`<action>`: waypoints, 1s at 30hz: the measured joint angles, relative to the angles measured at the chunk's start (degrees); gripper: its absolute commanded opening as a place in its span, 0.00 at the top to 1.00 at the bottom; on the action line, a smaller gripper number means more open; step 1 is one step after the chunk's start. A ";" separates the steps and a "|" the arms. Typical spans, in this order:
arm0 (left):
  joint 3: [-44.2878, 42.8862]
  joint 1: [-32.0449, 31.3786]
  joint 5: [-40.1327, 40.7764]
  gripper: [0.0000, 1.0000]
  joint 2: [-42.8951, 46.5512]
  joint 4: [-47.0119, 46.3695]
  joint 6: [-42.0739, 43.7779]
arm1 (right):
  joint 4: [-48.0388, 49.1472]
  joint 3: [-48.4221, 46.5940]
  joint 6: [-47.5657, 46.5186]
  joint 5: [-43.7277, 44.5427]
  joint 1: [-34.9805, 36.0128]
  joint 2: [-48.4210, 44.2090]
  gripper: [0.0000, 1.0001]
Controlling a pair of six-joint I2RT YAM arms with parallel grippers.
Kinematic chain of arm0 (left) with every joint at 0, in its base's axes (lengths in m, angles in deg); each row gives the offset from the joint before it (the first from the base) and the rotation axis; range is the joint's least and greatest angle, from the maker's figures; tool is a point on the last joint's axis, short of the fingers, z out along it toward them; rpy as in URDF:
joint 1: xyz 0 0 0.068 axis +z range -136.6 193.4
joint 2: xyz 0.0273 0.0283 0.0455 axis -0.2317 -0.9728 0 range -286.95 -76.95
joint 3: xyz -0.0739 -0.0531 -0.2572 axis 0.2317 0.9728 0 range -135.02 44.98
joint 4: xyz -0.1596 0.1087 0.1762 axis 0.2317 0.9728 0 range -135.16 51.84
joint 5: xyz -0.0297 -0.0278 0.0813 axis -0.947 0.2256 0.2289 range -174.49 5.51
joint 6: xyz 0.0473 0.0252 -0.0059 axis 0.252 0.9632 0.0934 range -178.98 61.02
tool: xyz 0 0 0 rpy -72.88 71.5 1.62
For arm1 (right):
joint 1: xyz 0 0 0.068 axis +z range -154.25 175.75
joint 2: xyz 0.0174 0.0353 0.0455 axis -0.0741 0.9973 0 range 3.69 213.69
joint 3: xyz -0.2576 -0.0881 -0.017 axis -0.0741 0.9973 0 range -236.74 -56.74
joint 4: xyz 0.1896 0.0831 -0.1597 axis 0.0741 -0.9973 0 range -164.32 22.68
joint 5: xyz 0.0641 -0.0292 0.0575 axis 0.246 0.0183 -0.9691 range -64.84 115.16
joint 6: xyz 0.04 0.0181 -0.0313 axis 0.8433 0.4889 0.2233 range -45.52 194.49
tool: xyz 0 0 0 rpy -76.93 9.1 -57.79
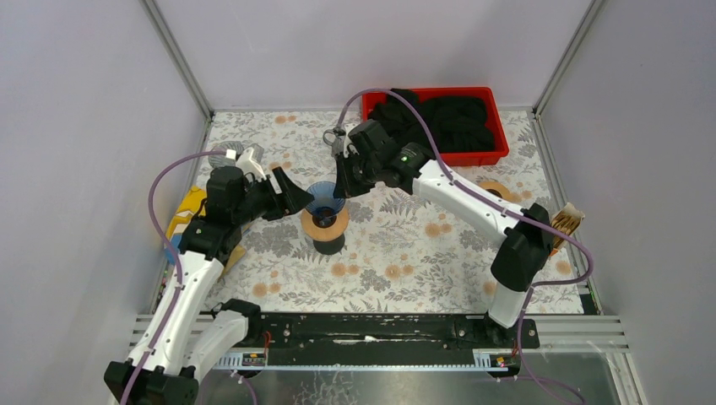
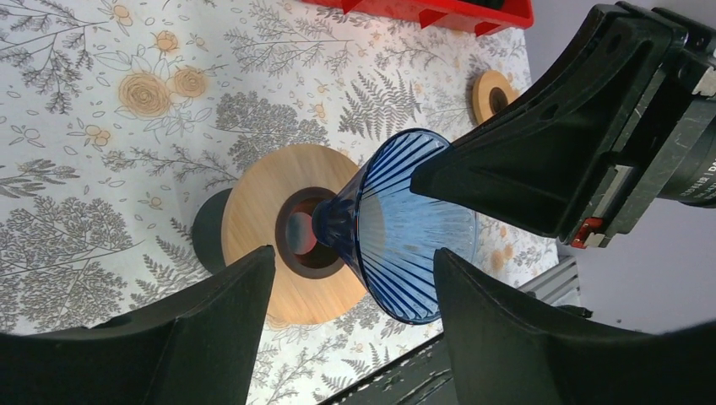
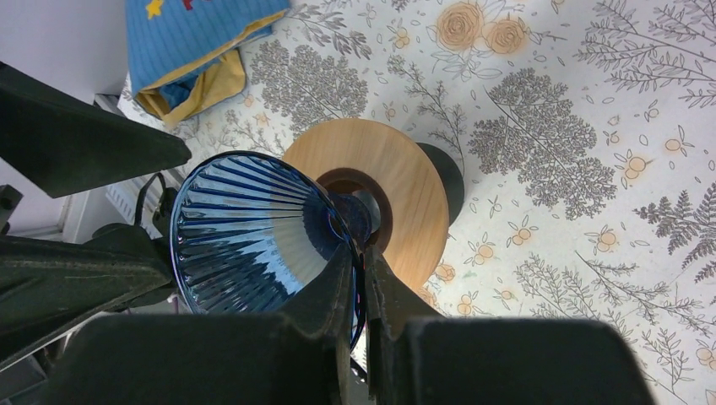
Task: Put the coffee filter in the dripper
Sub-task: Place the coffee dripper in the dripper holder.
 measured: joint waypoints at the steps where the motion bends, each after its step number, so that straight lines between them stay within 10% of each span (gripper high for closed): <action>1: 0.00 0.00 0.00 0.31 -0.11 0.35 0.20 | -0.13 0.00 -0.02 0.24 0.04 0.26 0.98; 30: 0.02 0.00 -0.76 0.65 -6.19 2.12 3.85 | 0.11 0.00 -0.13 0.17 0.66 4.04 0.98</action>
